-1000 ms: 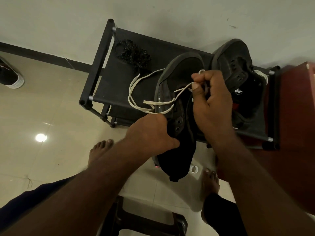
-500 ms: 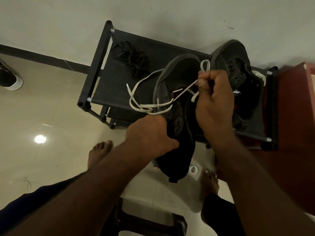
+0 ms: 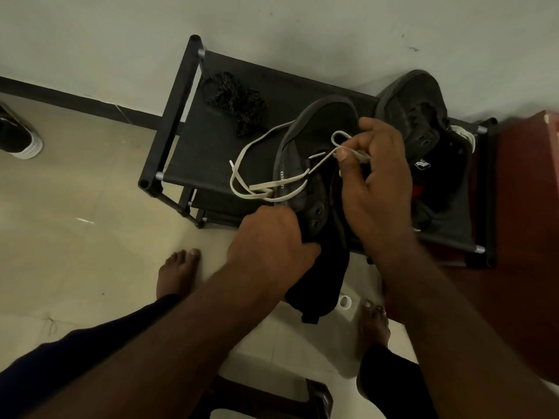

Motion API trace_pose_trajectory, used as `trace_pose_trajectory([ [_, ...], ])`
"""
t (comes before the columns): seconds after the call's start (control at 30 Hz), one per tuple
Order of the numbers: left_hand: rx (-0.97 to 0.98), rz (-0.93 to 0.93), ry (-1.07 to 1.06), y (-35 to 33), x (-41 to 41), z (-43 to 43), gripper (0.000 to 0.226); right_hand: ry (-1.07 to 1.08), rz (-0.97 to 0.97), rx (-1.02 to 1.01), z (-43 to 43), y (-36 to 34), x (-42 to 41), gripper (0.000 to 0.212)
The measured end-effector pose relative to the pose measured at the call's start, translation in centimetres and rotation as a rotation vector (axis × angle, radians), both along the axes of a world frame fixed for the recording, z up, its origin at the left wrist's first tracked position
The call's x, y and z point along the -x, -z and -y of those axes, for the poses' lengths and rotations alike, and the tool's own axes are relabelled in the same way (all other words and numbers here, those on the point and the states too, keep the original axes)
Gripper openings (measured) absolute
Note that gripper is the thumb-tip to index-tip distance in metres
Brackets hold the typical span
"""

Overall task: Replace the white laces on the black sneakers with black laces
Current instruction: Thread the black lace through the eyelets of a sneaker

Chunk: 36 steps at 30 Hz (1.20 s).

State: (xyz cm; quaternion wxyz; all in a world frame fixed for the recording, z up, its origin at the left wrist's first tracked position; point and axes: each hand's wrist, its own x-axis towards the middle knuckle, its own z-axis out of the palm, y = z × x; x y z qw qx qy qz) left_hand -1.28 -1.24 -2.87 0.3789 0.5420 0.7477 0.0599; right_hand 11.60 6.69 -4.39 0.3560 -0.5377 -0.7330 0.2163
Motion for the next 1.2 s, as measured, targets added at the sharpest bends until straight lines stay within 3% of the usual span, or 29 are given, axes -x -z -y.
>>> trace_pose_trajectory([
  [0.17,0.014,0.066,-0.101,0.2,-0.2,0.1,0.072,0.045,-0.046,-0.017,0.3,-0.2,0.4,0.003],
  [0.33,-0.013,-0.011,-0.052,0.9,-1.0,0.6,0.102,-0.208,0.198,0.056,-0.1,-0.6,-0.5,0.032],
  [0.57,-0.013,-0.025,-0.029,1.0,-1.0,0.7,0.105,-0.153,0.241,-0.01,-0.3,0.2,-0.1,0.01],
  [0.7,0.017,-0.024,-0.029,1.0,-1.1,0.7,0.106,-0.047,-0.024,0.042,-0.3,-0.3,-0.1,0.008],
  [0.8,0.019,-0.005,-0.04,1.0,-1.0,0.7,0.107,-0.05,-0.104,0.046,-0.4,-0.8,-0.2,0.009],
  [0.93,0.005,-0.012,-0.017,1.0,-1.0,0.7,0.103,-0.287,0.203,0.166,-0.8,-1.3,-0.9,0.037],
  [1.1,-0.01,-0.036,0.055,1.1,-1.1,0.3,0.105,-0.175,0.262,0.055,-0.6,-0.9,-0.4,0.012],
  [1.2,-0.084,-0.054,0.078,1.3,-1.3,0.3,0.107,-0.124,0.141,0.083,-0.6,-0.7,-0.3,0.006],
])
